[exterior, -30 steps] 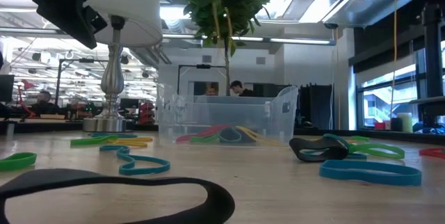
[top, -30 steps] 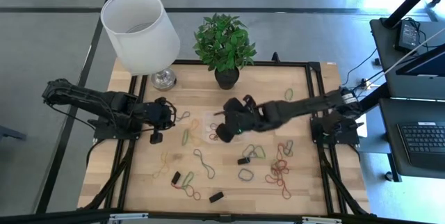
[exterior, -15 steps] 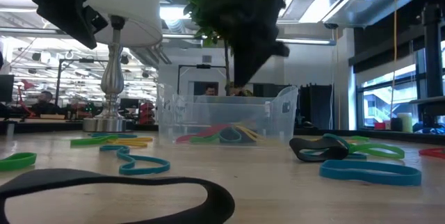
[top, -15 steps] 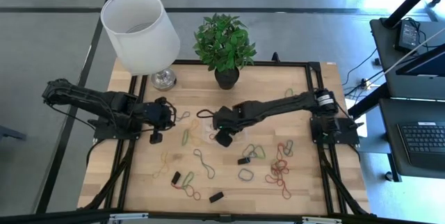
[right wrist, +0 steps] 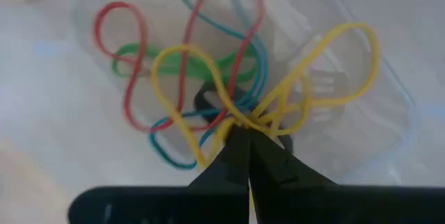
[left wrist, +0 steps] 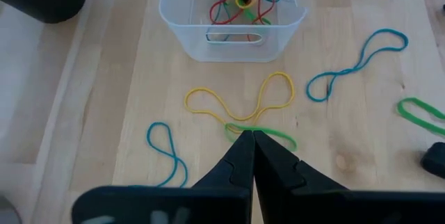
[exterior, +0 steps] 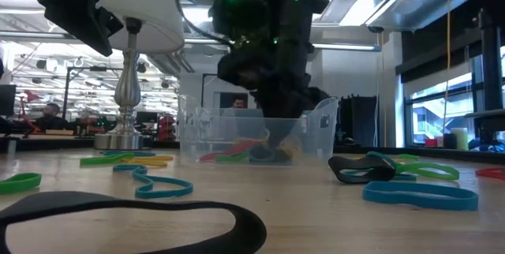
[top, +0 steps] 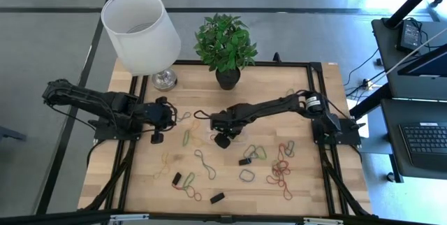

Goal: Pick and place rubber bands into bin
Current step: Put the yellow rubber band into the transparent container, then put the bottom left black rubber band into the transparent container

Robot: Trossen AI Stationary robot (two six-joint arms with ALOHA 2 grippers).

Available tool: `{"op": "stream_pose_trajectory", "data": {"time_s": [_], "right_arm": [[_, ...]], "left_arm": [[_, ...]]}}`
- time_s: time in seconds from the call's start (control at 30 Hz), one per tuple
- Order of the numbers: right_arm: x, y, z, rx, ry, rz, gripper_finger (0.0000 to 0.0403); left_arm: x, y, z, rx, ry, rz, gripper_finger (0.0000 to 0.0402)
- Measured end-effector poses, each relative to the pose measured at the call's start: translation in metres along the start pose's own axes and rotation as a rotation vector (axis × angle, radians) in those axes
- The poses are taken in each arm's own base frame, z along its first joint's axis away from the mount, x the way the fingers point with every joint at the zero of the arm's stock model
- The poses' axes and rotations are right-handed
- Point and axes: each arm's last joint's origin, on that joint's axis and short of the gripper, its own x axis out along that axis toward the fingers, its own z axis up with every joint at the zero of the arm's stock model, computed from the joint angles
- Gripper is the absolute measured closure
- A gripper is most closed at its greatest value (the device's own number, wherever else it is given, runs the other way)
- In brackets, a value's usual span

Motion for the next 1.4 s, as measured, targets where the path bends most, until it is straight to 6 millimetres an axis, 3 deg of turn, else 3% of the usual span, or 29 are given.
{"op": "stream_pose_trajectory", "data": {"time_s": [0.37,0.63,1.1,1.4], "right_arm": [[-0.004,0.002,0.002,0.002,-0.017,0.002,0.0352],[-0.025,0.004,0.006,-0.004,-0.019,-0.052,0.0313],[-0.035,-0.002,0.002,0.023,0.008,-0.167,0.0306],[-0.034,0.004,0.003,-0.081,0.048,-0.049,0.0306]], "left_arm": [[0.0,0.0,0.0,-0.002,0.0,0.0,0.0399],[0.0,0.0,0.0,-0.002,0.0,0.0,0.04],[0.0,0.0,0.0,-0.002,0.0,0.0,0.0399],[0.0,0.0,0.0,-0.002,0.0,0.0,0.0399]]}}
